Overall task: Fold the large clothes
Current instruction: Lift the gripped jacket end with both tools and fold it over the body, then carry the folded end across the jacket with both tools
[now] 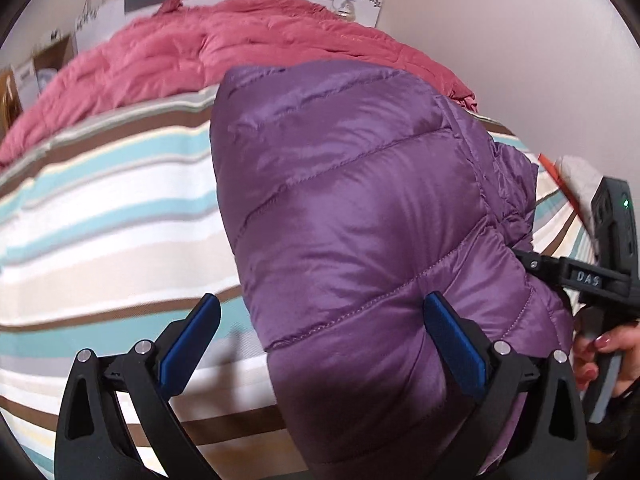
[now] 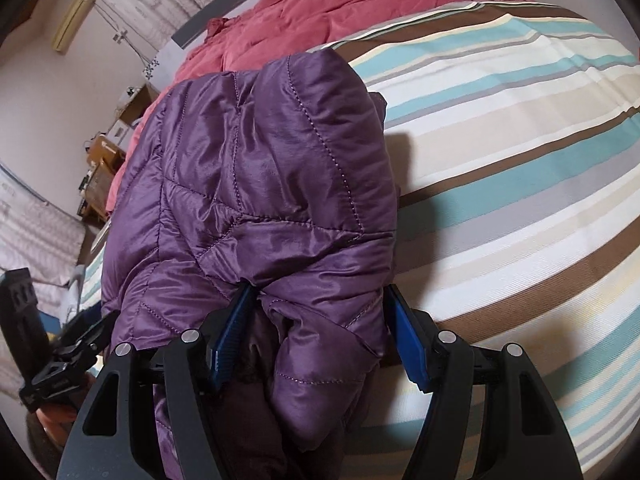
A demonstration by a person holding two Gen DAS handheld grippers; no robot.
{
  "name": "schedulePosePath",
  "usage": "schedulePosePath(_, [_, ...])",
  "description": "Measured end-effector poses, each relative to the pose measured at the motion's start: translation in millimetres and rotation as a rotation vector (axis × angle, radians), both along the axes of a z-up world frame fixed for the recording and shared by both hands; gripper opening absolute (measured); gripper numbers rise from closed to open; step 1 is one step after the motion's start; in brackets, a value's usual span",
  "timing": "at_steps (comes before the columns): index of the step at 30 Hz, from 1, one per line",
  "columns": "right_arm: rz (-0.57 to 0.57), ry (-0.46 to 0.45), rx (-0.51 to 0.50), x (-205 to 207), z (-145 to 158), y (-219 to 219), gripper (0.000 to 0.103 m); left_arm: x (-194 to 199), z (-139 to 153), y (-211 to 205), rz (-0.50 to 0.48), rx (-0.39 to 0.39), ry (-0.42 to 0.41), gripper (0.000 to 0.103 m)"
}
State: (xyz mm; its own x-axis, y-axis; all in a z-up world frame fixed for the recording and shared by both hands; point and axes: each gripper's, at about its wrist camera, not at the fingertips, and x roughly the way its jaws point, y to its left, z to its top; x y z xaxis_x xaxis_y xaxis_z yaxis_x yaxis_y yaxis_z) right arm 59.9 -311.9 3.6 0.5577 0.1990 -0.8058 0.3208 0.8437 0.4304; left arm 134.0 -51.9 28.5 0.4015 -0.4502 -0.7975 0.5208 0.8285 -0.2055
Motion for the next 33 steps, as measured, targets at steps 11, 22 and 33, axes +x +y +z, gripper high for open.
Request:
schedulePosePath(11, [0.059,-0.049,-0.003,-1,1,5,0.040,-11,-3,-13,-0.061,-0.026,-0.017,0.080])
schedulePosePath(22, [0.064,-0.170,-0.044,-9,25,16,0.022,-28,16,-13,-0.064,0.007,-0.119,0.053])
schedulePosePath(33, [0.086,-0.257,-0.055,-9,46,32,0.022,-31,36,-3,-0.052,0.027,-0.216,0.044])
